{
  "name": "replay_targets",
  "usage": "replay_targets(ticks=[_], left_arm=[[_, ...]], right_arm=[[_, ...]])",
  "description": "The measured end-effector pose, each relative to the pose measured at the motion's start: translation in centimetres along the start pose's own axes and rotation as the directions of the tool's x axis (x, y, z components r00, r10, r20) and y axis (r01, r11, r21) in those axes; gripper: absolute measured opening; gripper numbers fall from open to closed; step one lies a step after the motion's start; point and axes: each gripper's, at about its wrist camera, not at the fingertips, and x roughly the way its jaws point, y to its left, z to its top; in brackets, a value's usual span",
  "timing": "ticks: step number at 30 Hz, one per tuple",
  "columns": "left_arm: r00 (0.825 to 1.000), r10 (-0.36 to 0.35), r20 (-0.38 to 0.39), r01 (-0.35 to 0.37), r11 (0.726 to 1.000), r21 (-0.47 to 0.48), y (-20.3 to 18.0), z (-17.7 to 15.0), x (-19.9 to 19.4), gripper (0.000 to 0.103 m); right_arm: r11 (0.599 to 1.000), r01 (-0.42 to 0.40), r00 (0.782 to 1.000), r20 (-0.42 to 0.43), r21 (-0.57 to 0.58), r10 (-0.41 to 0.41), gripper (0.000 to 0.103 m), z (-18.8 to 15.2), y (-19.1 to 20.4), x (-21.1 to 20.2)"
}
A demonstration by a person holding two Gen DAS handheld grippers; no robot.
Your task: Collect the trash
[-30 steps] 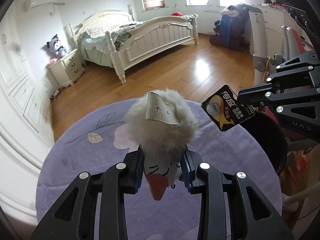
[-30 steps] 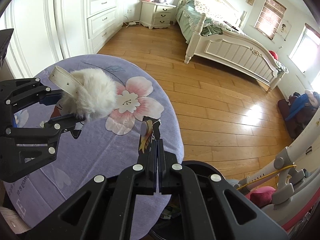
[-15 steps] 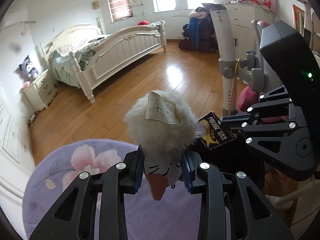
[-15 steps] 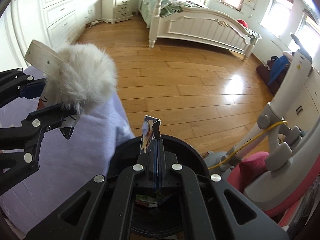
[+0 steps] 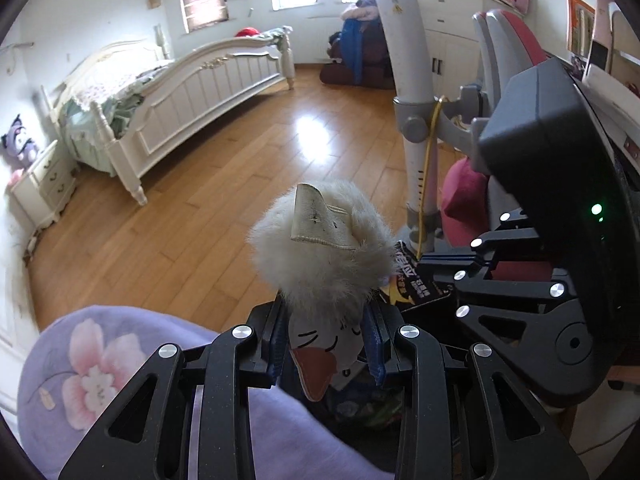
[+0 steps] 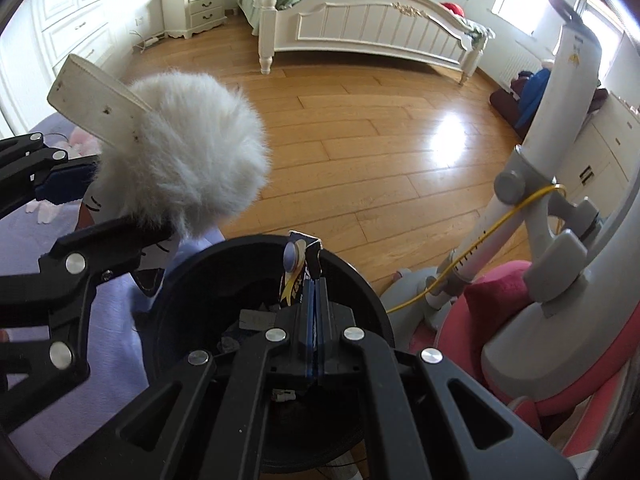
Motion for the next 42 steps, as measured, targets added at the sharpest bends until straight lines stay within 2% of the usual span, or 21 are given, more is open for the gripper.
replay_targets(ticks=[3,5,7,8,9,11,13,19,26,31,36,38,42], left_arm=[[1.0,-0.023,-0.021,0.023,1.0,0.007,-0.8,-0.1,1.5,0.033],[0.999,-0.015,-0.031,0.015,1.0,0.014,-1.3,-0.2,2.3,0.046],[0.999,0.031,-0.019,-0.03,0.999,0.017,-1.4,-0.3,2.7,0.061],[0.998,0.058,-0.019,-0.057,0.998,0.011,-1.3,-0.3,2.8,0.066],[0.996,0.085,-0.024,-0.085,0.996,-0.01,-0.9,-0.4,3.0,0.076],[0.998,0.068,-0.017,-0.069,0.996,-0.05,0.1,-0.5,2.5,0.09],[0.998,0.062,0.009,-0.061,0.995,-0.077,0.7,-0.5,1.7,0.093],[0.994,0.096,0.046,-0.093,0.993,-0.066,1.0,-0.4,-1.7,0.095],[0.985,0.14,0.098,-0.129,0.985,-0.112,2.8,-1.8,-7.3,0.098],[0.965,0.232,0.12,-0.217,0.968,-0.123,4.6,-4.0,-12.1,0.098],[0.941,0.306,0.142,-0.276,0.94,-0.199,8.3,-6.6,-17.7,0.098],[0.921,0.356,0.159,-0.313,0.919,-0.24,10.0,-7.7,-20.1,0.098],[0.892,0.422,0.163,-0.353,0.875,-0.33,13.9,-10.4,-24.5,0.098]], right_arm=[[1.0,0.002,1.0,-0.024,0.027,-0.001,0.001,-0.6,-0.7,1.3],[0.999,0.007,0.999,-0.036,0.039,-0.005,0.003,-0.9,-1.0,1.9],[0.998,0.019,0.999,-0.044,0.062,-0.016,0.007,-1.2,-1.3,2.4],[0.996,0.035,0.998,-0.053,0.079,-0.031,0.025,-1.4,-1.6,2.7],[0.994,0.053,0.997,-0.064,0.092,-0.047,0.062,-1.7,-1.8,2.9],[0.986,0.122,0.991,-0.069,0.115,-0.114,0.097,-2.2,-2.1,2.9],[0.986,0.102,0.995,-0.025,0.132,-0.1,0.097,-2.4,-2.1,2.1],[0.987,0.048,0.999,-0.014,0.156,-0.046,0.098,-2.2,-0.7,0.4],[0.99,0.053,0.998,0.038,0.131,-0.058,0.098,-1.1,1.9,-3.1],[0.993,0.054,0.994,0.088,0.104,-0.063,0.098,-0.3,4.7,-6.2],[0.999,0.037,0.991,0.125,0.012,-0.038,0.098,0.9,10.1,-8.4],[1.0,0.019,0.99,0.138,-0.025,-0.015,0.098,1.5,12.7,-8.8],[0.996,-0.011,0.987,0.156,-0.089,0.025,0.098,2.5,17.9,-9.7]])
